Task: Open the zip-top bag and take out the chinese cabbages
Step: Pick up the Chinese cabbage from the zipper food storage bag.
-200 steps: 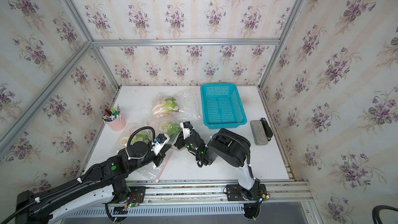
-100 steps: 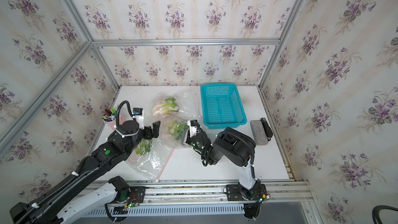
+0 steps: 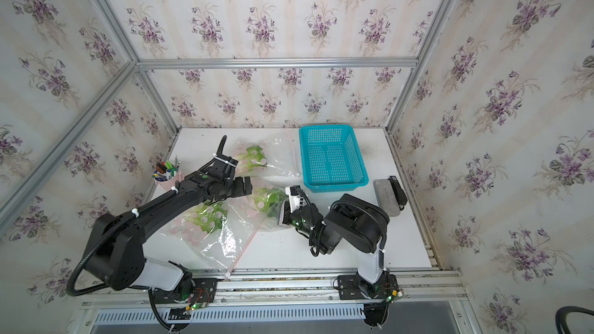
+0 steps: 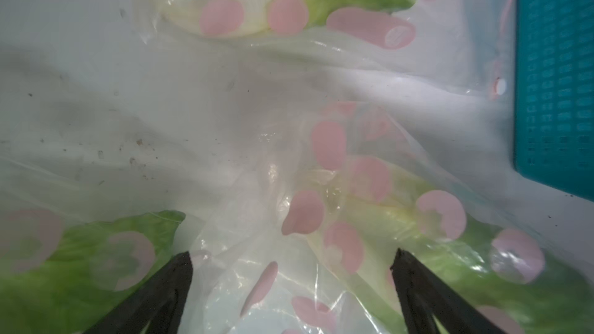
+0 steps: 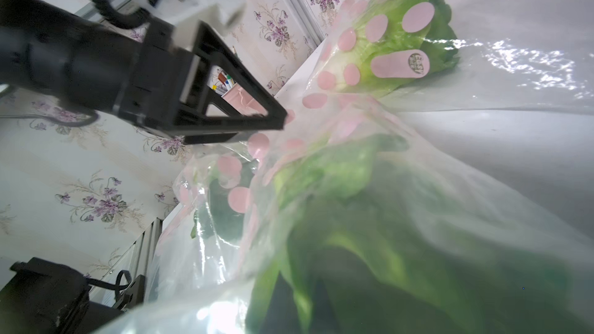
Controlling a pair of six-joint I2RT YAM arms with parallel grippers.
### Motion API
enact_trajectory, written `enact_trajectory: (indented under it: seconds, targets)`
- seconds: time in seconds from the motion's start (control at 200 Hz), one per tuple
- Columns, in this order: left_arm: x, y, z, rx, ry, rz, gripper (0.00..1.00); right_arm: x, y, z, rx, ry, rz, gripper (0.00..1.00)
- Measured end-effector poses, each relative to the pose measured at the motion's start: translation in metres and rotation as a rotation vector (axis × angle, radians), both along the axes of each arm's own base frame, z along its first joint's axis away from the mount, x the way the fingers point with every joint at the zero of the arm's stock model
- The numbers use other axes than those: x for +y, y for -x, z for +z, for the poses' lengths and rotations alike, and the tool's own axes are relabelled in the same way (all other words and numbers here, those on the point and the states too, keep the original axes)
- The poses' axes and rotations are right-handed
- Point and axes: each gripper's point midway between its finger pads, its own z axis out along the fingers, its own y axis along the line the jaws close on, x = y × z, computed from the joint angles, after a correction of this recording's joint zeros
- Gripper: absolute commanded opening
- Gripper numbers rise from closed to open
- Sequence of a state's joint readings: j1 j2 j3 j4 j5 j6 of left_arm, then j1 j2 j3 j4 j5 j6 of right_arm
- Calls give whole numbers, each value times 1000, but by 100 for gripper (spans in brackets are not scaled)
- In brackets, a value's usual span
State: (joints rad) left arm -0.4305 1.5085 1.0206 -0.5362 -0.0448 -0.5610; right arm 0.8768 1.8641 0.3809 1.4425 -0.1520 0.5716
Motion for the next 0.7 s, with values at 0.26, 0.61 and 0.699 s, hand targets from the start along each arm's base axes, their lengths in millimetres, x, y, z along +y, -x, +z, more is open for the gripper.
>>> enact_trajectory:
  seconds: [0.26,0.61,0.699]
  targets:
    - [3,-3,-29,76,120,86,63,-1,5,-2,-10,17,22,0]
    - [-6,-10,-42,81,260,138,0,-1,10,-1,-9,13,48,0]
    - [-2,-8,-42,73,273,160,0,-2,14,4,-10,3,57,0]
